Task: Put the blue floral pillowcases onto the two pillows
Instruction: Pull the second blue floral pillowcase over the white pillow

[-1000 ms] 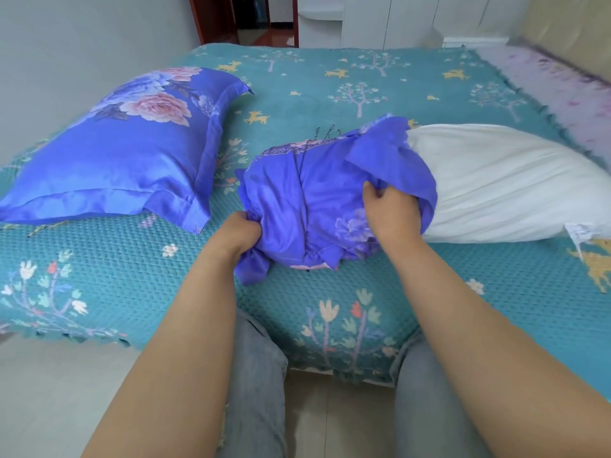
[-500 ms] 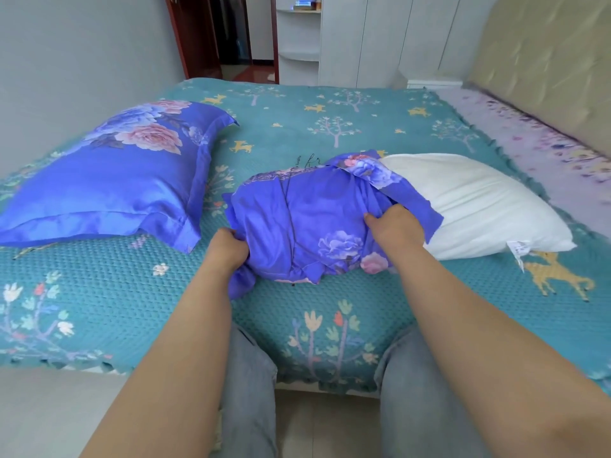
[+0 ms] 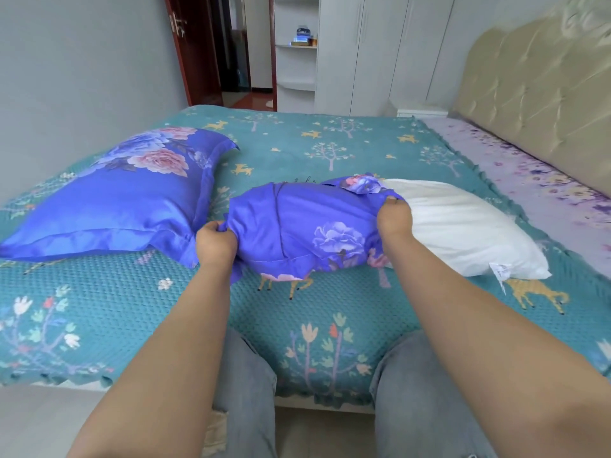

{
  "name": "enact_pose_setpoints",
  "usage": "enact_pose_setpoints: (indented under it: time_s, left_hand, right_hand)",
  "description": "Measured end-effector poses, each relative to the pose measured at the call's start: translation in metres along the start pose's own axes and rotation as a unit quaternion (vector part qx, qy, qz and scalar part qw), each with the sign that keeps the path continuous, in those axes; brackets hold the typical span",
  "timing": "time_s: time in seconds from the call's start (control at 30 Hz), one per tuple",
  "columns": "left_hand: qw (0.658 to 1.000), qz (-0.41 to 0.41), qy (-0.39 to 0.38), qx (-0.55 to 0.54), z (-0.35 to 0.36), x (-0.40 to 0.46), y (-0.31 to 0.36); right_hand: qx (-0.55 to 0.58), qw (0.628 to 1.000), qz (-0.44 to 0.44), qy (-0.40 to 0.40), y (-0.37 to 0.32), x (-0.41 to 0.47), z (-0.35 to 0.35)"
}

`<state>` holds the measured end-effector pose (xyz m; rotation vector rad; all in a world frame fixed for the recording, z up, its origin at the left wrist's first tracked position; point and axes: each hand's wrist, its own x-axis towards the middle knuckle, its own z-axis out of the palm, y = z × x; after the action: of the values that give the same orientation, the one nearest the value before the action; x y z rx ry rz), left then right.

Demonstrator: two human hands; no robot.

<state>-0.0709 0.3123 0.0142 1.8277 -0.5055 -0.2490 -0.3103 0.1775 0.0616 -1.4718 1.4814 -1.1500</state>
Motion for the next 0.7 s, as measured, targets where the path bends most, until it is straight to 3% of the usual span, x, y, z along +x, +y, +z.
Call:
enact_pose_setpoints:
  time_s: [0.07,0.17,0.33,0.43,0.5,0.57,0.7]
  left_hand:
    - [0.999,0.017,0.018,0.032,-0.007,0.01,0.007]
    - [0.996,0.028,0.026,0.084,-0.016,0.019,0.006]
    - [0.997,-0.002,0.02,0.073,-0.009,0.02,-0.011]
    - [0.993,-0.029,-0.022,0.109,-0.006,0.018,-0.03]
    - [0.981,-0.031,-0.069,0.181,-0.011,0.017,-0.043]
    - [0.967,0.009,-0.076,0.244,-0.014,0.017,-0.044]
    - [0.938,0.192,-0.065,0.282,0.006,0.006,-0.008]
  right_hand:
    - [-0.13,0.989,-0.056,-0.05,0.004,-0.008,-0.002]
    - [-0.307,0.942,-0.112,-0.079,0.022,-0.006,-0.022]
    - [-0.351,0.932,-0.094,-0.008,0.034,0.016,-0.072]
    - [-0.364,0.928,-0.077,-0.03,0.054,0.004,-0.072]
    - [-0.418,0.903,-0.064,-0.071,0.066,-0.005,-0.064]
    - [-0.523,0.843,-0.06,-0.111,0.061,-0.012,-0.057]
    - [-0.715,0.66,-0.077,-0.217,0.013,-0.023,-0.04]
